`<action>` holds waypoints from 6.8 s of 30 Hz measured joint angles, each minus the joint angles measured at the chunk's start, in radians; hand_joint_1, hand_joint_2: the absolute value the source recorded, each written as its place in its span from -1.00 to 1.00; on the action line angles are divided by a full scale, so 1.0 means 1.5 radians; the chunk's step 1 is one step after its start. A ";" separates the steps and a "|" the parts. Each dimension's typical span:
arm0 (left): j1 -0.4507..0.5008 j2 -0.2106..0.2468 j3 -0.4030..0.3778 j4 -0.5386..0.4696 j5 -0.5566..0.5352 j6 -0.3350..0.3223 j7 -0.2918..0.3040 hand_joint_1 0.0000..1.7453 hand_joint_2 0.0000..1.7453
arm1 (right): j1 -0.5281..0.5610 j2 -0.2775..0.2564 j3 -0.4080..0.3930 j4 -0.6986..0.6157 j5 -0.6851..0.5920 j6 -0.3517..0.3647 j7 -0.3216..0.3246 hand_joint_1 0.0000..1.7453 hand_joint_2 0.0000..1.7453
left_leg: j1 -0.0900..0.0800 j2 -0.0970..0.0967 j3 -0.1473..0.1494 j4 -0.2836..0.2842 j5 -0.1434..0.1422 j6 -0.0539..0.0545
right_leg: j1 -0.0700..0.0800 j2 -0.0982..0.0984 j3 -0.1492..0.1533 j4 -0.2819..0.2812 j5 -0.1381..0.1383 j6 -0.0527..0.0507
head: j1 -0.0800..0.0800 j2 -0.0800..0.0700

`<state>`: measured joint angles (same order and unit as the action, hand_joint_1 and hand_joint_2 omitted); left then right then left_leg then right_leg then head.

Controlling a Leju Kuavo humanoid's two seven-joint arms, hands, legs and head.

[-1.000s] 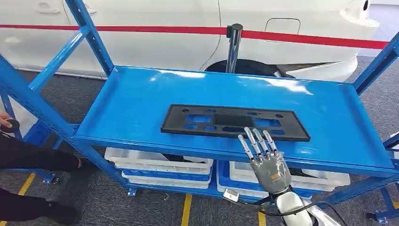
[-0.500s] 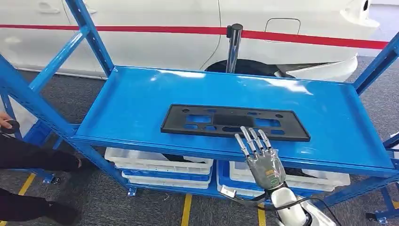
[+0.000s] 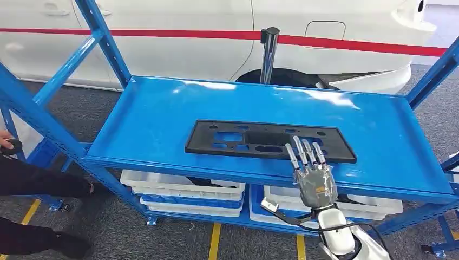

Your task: Take the parts from the cabinet and place them on the table.

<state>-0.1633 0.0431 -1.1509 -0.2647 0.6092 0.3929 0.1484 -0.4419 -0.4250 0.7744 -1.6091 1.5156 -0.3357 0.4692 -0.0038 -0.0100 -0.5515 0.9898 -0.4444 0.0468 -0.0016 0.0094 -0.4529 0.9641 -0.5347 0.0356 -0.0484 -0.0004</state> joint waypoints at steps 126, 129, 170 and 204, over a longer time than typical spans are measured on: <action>-0.007 -0.003 0.068 0.001 0.025 -0.018 -0.080 -1.00 -1.00 | -0.051 0.077 0.080 0.044 0.029 0.034 -0.092 1.00 1.00 | -0.010 0.005 0.028 -0.034 0.004 0.021 | 0.002 -0.004 -0.068 -0.009 0.073 -0.001 | -0.001 0.000; -0.009 -0.003 0.070 0.001 0.027 -0.020 -0.086 -1.00 -1.00 | -0.054 0.078 0.083 0.044 0.014 0.055 -0.098 1.00 1.00 | -0.009 0.005 0.029 -0.037 0.003 0.021 | 0.005 -0.004 -0.067 -0.009 0.071 -0.004 | -0.001 0.000; -0.002 -0.004 0.165 0.001 0.109 0.010 -0.437 -1.00 1.00 | -0.065 0.057 -0.043 -0.482 -0.225 -0.234 -0.065 1.00 1.00 | -0.007 0.006 0.031 -0.038 0.004 0.006 | 0.005 -0.003 -0.066 -0.009 0.072 -0.010 | -0.001 0.000; 0.005 -0.059 0.233 0.001 0.126 -0.170 -0.401 -1.00 1.00 | 0.041 0.097 0.059 -0.477 -0.685 -0.093 -0.179 1.00 1.00 | -0.006 0.005 0.028 -0.038 0.004 0.006 | 0.005 -0.005 -0.068 -0.009 0.072 -0.010 | -0.119 -0.005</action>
<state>-0.1556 -0.0458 -0.8015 -0.2632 0.7977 0.1377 -0.4532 -0.3803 -0.2792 0.8633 -2.3243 0.4875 -0.4749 0.2007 -0.0132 -0.0028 -0.5092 0.9322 -0.4387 0.0555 0.0056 0.0021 -0.5550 0.9499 -0.4271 0.0209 -0.2266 -0.0076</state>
